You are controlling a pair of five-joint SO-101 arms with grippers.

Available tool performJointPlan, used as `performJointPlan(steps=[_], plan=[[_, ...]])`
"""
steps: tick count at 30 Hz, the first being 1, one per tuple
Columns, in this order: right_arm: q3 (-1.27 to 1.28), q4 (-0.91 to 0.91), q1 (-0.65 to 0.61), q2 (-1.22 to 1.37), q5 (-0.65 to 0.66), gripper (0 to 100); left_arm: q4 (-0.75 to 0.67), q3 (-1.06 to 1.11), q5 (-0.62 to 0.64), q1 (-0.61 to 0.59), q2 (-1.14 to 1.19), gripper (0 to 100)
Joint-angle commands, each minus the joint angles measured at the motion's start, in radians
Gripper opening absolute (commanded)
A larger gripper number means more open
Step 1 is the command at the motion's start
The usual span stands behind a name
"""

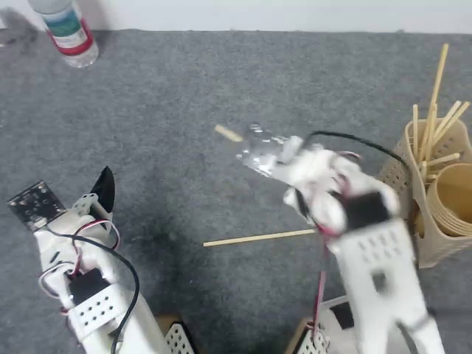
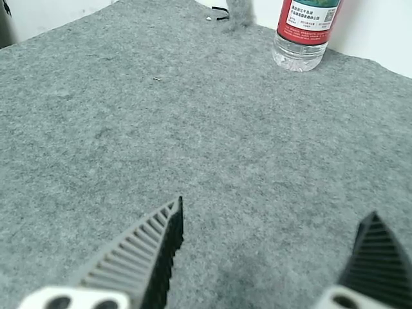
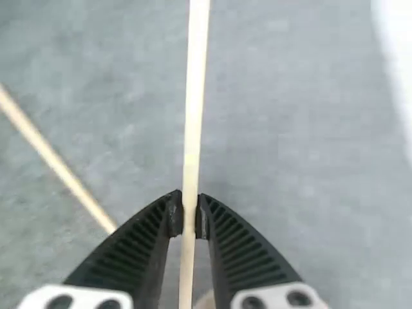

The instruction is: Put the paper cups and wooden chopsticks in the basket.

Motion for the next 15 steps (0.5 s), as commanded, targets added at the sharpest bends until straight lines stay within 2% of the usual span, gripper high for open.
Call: performJointPlan(steps=[1, 6, 15], plan=[[-0.02, -0.044, 0.099, -0.199, 0.028, 0.6, 0.005, -0.031, -0.011, 0.006, -0.012, 39], [-0.011, -0.255, 0.297, -0.372, -0.017, 0.6, 0.005, -0.031, -0.011, 0.006, -0.012, 39], [0.209, -0.792, 0.522, -0.479, -0.359, 0.6, 0.005, -0.03, -0.011, 0.006, -0.012, 39]])
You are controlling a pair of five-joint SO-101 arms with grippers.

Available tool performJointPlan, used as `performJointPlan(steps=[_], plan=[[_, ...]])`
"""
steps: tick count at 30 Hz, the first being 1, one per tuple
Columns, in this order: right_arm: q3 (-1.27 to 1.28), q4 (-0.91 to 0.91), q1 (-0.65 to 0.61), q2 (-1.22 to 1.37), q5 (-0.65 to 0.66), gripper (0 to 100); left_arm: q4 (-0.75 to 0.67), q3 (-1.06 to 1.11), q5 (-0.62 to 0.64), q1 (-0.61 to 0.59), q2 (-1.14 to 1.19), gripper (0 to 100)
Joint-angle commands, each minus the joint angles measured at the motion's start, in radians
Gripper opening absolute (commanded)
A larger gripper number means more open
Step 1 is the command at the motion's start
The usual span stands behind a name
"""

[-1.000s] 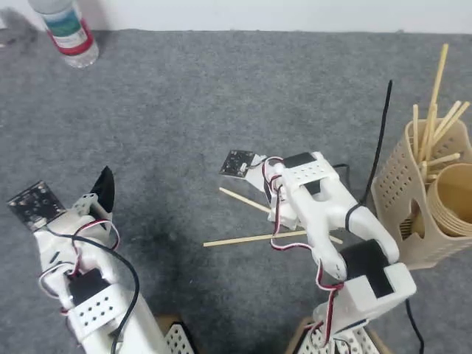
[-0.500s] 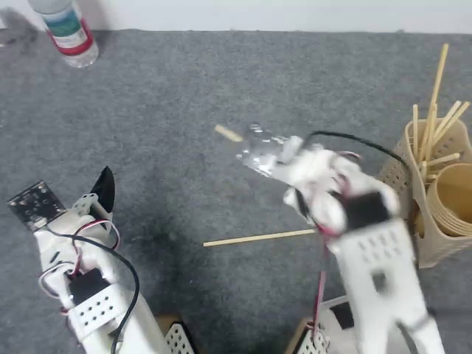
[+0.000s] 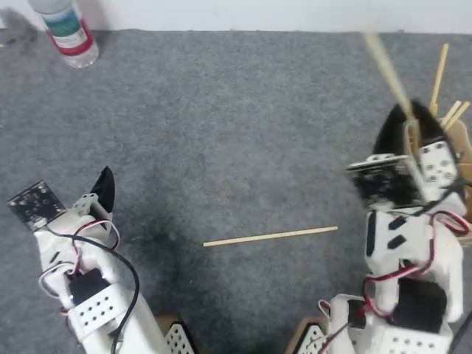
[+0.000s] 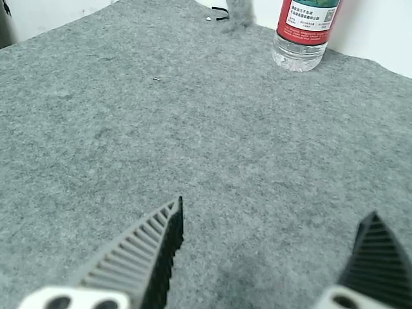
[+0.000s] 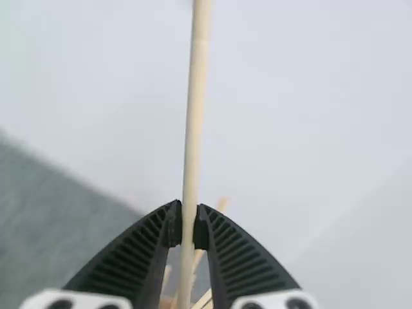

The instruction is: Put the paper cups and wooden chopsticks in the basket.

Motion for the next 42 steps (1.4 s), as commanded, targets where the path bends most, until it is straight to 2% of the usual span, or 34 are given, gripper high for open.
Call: performJointPlan(steps=[1, 7, 14, 17, 26, 32, 42], plan=[[0.071, -0.242, 0.081, -0.013, -0.135, 0.6, 0.005, -0.03, -0.011, 0.006, -0.012, 39], [0.183, -0.527, 0.162, 0.101, -0.307, 0.6, 0.003, -0.03, -0.011, 0.006, -0.012, 39], [0.176, -0.558, 0.265, 0.305, -0.456, 0.6, 0.0, -0.028, -0.011, 0.026, -0.012, 39], [0.183, -0.555, 0.283, 0.32, -0.512, 0.6, -0.002, -0.021, -0.063, 0.051, -0.012, 39], [0.176, -0.555, 0.277, 0.435, -0.416, 1.7, -0.002, -0.019, -0.077, 0.06, -0.012, 39], [0.176, -0.476, 0.26, 0.435, -0.423, 19.1, -0.002, -0.019, -0.077, 0.06, -0.012, 39], [0.167, -0.394, 0.194, 0.372, -0.417, 17.3, -0.002, -0.019, -0.078, 0.06, -0.012, 39]])
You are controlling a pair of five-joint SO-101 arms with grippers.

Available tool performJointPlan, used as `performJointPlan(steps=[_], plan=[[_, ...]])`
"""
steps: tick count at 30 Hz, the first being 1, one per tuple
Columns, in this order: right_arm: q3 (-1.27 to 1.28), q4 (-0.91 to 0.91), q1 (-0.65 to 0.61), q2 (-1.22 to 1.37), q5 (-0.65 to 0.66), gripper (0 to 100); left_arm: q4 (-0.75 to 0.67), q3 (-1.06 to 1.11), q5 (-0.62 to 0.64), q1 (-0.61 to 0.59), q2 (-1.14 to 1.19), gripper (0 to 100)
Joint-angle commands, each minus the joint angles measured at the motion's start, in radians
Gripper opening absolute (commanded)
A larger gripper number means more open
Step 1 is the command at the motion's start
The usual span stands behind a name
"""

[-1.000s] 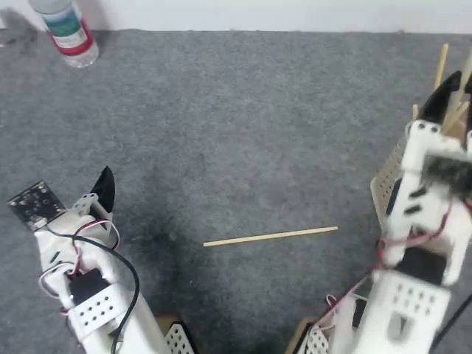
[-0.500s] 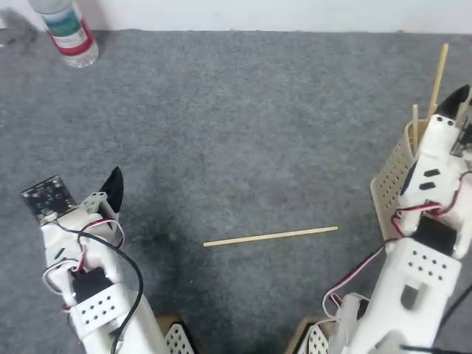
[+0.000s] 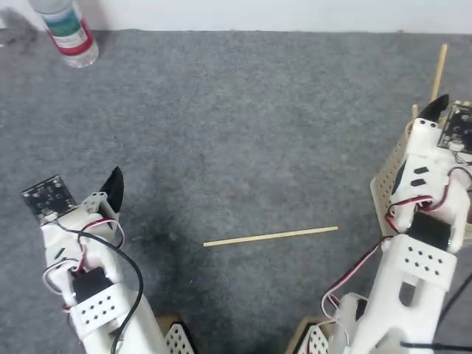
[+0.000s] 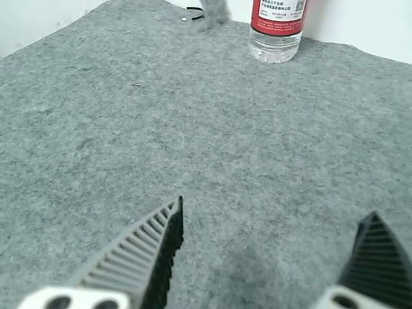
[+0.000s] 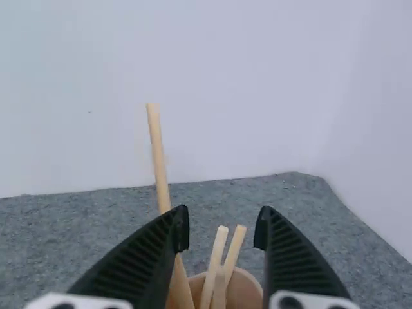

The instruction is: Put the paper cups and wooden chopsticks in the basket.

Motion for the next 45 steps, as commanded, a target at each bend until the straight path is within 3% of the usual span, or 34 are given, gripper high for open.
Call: performJointPlan(steps=[1, 6, 11, 15, 20, 23, 29, 32, 38, 45], plan=[[-0.031, 0.059, -0.031, -0.053, 0.015, 17.3, -0.002, -0.019, -0.011, 0.008, -0.012, 39], [-0.153, 0.32, -0.148, -0.056, 0.072, 17.3, -0.002, -0.019, -0.011, 0.008, -0.012, 39], [-0.304, 0.647, -0.42, -0.021, 0.301, 17.3, -0.002, -0.019, -0.011, 0.008, -0.012, 39], [-0.397, 0.88, -0.622, 0.012, 0.388, 17.3, -0.002, -0.019, -0.011, 0.008, -0.012, 39], [-0.407, 1.012, -0.768, 0.085, 0.457, 17.3, -0.002, -0.019, -0.011, 0.008, -0.012, 39], [-0.43, 0.998, -0.722, 0.11, 0.466, 17.3, -0.002, -0.018, -0.011, 0.008, -0.012, 39], [-0.482, 0.877, -0.36, 0.127, 0.531, 17.2, -0.002, -0.018, -0.011, 0.008, -0.012, 39], [-0.425, 0.857, -0.271, 0.156, 0.62, 17.2, -0.002, -0.018, -0.011, 0.008, -0.012, 39], [-0.408, 0.86, -0.277, 0.137, 0.554, 17.2, -0.002, -0.018, -0.012, 0.008, -0.012, 39], [-0.425, 1.033, -0.496, 0.119, 0.519, 17.7, -0.002, -0.018, -0.012, 0.008, -0.012, 39]])
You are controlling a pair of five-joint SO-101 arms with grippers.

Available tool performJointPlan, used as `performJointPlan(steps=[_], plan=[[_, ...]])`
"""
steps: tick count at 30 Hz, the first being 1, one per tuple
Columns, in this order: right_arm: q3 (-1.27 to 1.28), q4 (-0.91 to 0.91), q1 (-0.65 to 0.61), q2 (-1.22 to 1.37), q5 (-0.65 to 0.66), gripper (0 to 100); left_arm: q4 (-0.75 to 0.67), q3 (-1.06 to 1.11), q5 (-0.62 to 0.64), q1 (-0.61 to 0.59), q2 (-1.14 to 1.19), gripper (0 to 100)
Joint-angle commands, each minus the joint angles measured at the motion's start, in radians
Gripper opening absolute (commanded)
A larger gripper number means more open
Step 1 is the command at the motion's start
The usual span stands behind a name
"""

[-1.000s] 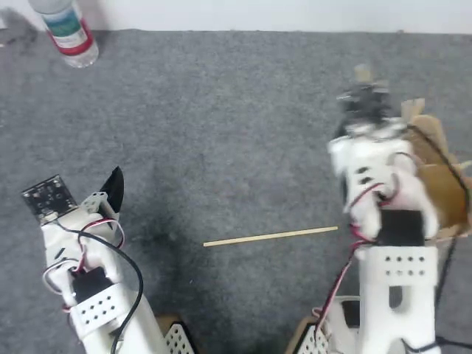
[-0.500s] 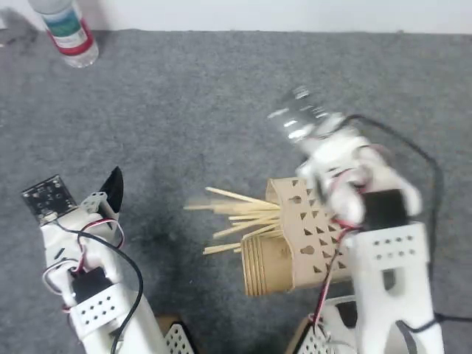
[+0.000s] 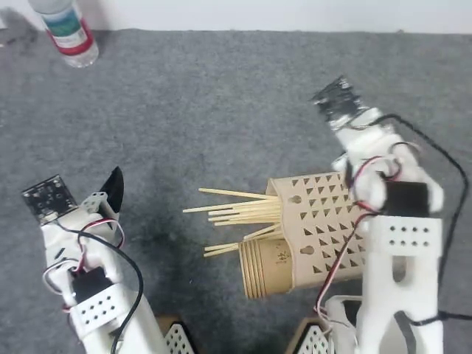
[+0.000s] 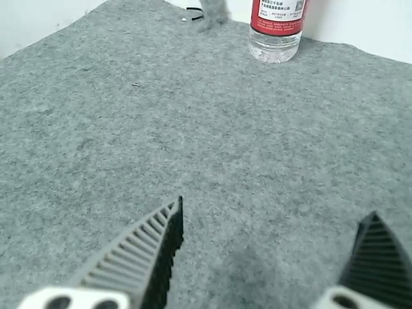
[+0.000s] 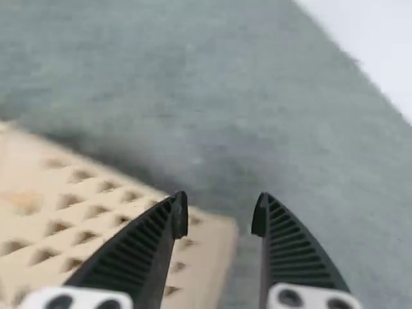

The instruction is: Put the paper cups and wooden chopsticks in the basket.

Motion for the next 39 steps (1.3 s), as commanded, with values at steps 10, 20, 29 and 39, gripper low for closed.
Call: performJointPlan(steps=[10, 20, 29, 39], plan=[[0.043, 0.197, -0.387, -0.042, -0.233, 24.3, -0.002, -0.018, -0.009, 0.008, -0.011, 39], [0.121, 0.2, -0.616, -0.042, -0.184, 21.1, -0.002, -0.018, -0.009, 0.008, -0.011, 39], [0.322, -0.007, -0.731, -0.035, -0.083, 5.4, -0.002, -0.018, -0.009, 0.008, -0.011, 39], [0.473, -0.186, -0.507, -0.035, 0.032, 5.4, -0.002, -0.018, -0.009, 0.008, -0.011, 39]])
